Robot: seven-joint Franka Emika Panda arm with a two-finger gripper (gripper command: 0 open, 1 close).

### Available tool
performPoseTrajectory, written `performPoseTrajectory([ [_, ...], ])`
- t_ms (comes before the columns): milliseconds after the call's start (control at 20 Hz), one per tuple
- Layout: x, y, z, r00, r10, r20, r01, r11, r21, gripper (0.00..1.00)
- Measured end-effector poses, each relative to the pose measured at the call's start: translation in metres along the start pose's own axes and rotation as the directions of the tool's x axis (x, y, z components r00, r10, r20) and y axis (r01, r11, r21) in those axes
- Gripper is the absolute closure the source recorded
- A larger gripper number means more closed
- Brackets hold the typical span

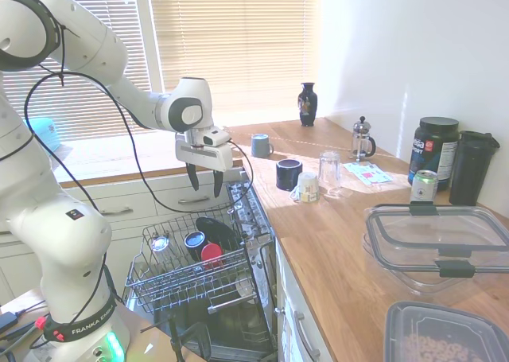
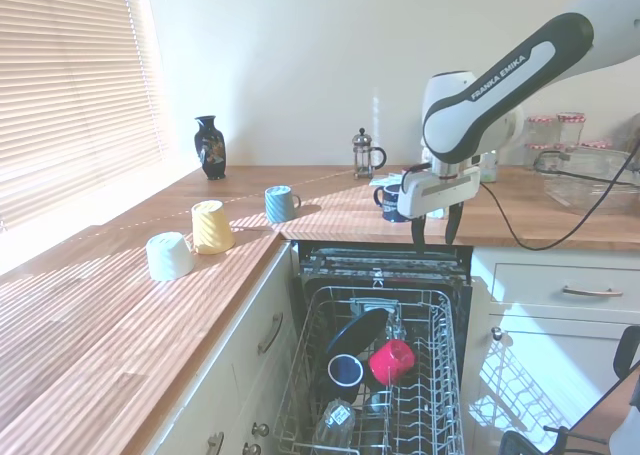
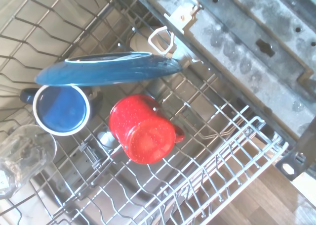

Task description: Move the blue mug from the dishwasher to the table

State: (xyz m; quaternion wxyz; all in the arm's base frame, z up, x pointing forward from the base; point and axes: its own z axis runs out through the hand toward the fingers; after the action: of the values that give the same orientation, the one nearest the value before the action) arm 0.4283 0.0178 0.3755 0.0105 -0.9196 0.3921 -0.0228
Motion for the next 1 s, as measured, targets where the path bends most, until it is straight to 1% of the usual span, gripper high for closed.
performPoseTrajectory([
  [100,-0.001,-0.001,0.002,1.0,0.003,0.004,-0.003,1.0,-0.005,0.0],
  [150,-0.004,-0.006,0.005,1.0,-0.012,0.002,0.012,1.0,-0.01,0.0],
  [250,-0.018,-0.036,0.021,0.998,-0.06,-0.01,0.06,0.998,-0.019,0.0],
  [350,-0.031,-0.073,0.045,0.993,-0.114,-0.011,0.114,0.993,-0.04,0.0],
  [450,-0.031,-0.104,0.066,0.988,-0.153,-0.012,0.153,0.987,-0.052,0.0],
  [600,-0.03,-0.15,0.087,0.973,-0.23,-0.027,0.228,0.972,-0.06,0.0],
  [650,-0.035,-0.167,0.092,0.965,-0.261,-0.034,0.259,0.964,-0.061,0.0],
  [800,-0.071,-0.223,0.109,0.928,-0.367,-0.063,0.362,0.929,-0.072,0.0],
  [900,-0.102,-0.253,0.129,0.902,-0.427,-0.06,0.421,0.903,-0.092,0.0],
  [1000,-0.124,-0.27,0.15,0.882,-0.469,-0.05,0.461,0.879,-0.118,0.0],
])
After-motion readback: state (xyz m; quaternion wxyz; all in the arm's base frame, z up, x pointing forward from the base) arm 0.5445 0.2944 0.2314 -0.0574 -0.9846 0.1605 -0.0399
